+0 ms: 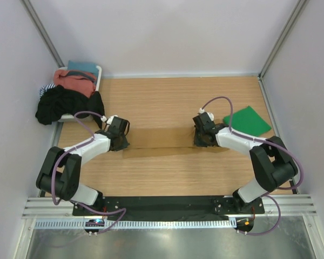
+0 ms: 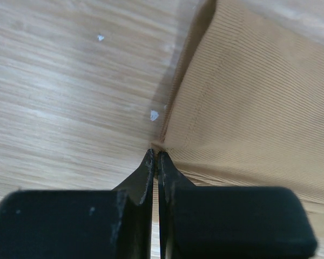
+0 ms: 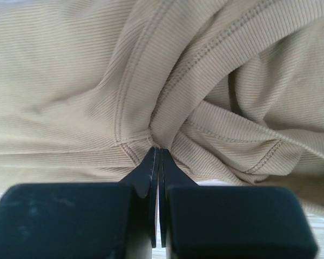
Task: Fold and stack the tank tops
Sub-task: Fold the tank top
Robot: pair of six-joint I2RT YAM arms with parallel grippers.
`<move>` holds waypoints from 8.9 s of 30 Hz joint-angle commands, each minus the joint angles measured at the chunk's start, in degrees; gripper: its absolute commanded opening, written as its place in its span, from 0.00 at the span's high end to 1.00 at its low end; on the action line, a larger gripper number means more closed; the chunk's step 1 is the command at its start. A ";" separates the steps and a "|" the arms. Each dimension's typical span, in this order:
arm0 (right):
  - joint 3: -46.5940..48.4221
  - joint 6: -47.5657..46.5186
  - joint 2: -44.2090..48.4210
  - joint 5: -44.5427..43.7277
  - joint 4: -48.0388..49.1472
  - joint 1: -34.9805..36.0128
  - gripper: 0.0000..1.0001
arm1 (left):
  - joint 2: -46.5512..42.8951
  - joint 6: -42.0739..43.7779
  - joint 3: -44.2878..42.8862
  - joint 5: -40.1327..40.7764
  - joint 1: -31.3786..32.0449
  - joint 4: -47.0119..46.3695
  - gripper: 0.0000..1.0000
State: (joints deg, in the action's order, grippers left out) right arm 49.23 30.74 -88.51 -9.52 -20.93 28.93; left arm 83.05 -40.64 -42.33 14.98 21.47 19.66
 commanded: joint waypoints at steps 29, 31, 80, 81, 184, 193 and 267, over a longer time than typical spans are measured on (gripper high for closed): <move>-6.25 8.01 14.50 -2.43 -5.79 0.34 0.55 | -4.57 0.12 -6.89 2.78 0.50 3.81 0.34; -8.01 8.46 14.42 -2.17 -5.09 0.25 0.58 | -0.02 1.00 -9.42 2.24 0.41 2.67 0.35; 49.35 3.54 -40.59 6.79 -4.03 -11.61 0.75 | 6.07 -44.78 10.17 11.56 53.03 -5.60 0.95; 51.03 3.54 -41.73 6.88 -5.16 -11.53 0.72 | 6.77 -44.96 9.46 11.73 53.75 -5.51 0.90; -13.54 6.25 21.28 14.35 -9.31 7.37 0.53 | -4.74 -24.31 3.92 -0.65 41.63 -10.07 0.29; -14.51 8.54 18.02 10.40 -9.13 11.85 0.58 | -0.26 -25.45 3.65 -3.38 42.16 -14.91 0.41; 4.37 2.92 12.05 6.62 -15.20 11.08 0.99 | -6.23 -15.18 -2.83 -6.46 32.15 -3.94 1.00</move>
State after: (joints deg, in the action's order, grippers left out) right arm 48.88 36.58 -75.35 -0.30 -34.24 42.22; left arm 77.28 -59.92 -41.58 9.80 55.81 13.10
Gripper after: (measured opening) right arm 0.031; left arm 0.007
